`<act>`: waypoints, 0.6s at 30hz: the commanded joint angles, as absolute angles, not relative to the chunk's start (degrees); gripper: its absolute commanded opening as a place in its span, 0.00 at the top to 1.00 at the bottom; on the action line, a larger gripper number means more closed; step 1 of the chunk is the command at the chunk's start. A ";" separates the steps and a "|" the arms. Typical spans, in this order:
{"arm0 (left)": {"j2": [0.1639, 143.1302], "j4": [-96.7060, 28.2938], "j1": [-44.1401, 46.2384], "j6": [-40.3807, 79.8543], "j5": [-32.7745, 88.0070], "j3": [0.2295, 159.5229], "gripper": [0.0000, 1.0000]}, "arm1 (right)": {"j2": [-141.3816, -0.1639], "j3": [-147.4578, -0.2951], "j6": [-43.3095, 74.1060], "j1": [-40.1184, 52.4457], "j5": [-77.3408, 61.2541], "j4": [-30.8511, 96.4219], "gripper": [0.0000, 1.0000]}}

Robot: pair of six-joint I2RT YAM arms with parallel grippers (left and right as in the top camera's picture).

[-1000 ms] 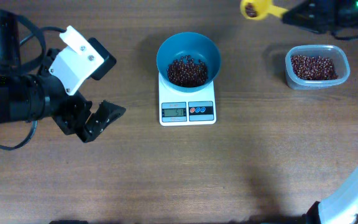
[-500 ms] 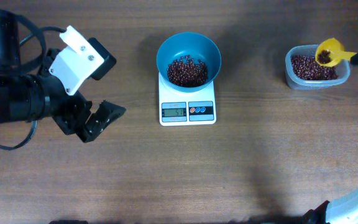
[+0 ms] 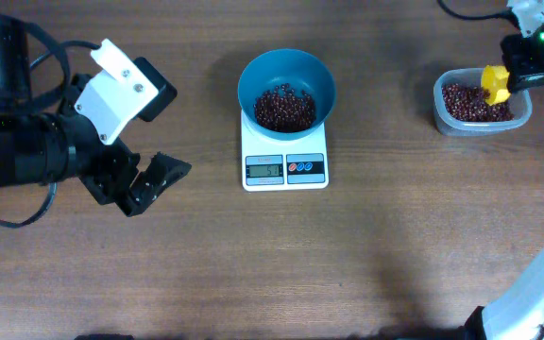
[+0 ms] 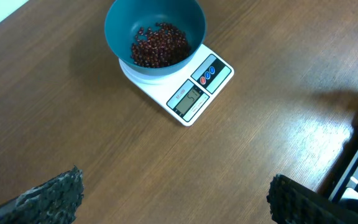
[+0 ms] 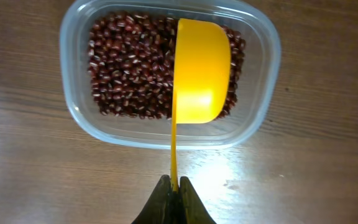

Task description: Scoop item into bowl and weigh 50g on scale

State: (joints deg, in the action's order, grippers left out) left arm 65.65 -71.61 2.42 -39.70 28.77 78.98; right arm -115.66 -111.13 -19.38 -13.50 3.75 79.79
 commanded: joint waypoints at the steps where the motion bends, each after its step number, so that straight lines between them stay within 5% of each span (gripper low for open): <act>1: 65.67 -71.68 2.52 -40.82 29.95 79.50 0.01 | -113.34 -112.53 -16.56 -12.36 8.23 79.68 0.96; 5: 65.67 -71.68 2.52 -40.82 29.95 79.50 0.01 | -111.00 -113.60 -15.53 -12.38 7.20 80.09 0.96; 11: 65.67 -71.68 2.52 -40.82 29.95 79.50 0.01 | -103.63 -115.79 -15.59 -11.49 -28.67 77.91 0.96; 18: 65.67 -71.68 2.52 -40.82 29.95 79.50 0.01 | -106.83 -115.66 -16.25 6.11 -20.91 73.69 0.96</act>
State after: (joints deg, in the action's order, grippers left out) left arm 65.65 -71.61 2.42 -39.72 28.97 78.98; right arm -104.90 -115.24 -16.27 1.58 -23.00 74.63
